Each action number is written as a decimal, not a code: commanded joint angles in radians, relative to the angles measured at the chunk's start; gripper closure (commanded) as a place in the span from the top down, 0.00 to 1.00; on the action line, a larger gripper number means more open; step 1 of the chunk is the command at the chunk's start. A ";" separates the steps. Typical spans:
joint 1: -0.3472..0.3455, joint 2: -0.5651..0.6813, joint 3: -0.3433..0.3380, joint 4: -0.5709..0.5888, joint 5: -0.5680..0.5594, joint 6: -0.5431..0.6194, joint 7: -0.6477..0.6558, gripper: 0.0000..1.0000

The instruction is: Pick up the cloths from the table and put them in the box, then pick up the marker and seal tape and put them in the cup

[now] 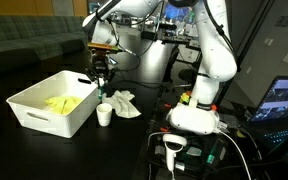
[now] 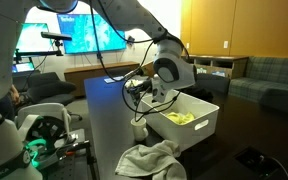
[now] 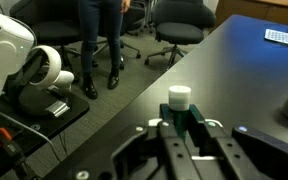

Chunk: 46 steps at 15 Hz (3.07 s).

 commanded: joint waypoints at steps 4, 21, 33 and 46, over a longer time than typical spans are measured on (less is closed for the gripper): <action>-0.016 0.005 -0.018 -0.089 0.116 0.058 -0.001 0.05; -0.054 0.121 -0.041 -0.058 0.136 0.144 -0.158 0.05; -0.070 0.168 -0.036 -0.012 0.126 0.139 -0.188 0.05; -0.053 0.061 -0.055 -0.143 0.094 0.186 -0.314 0.99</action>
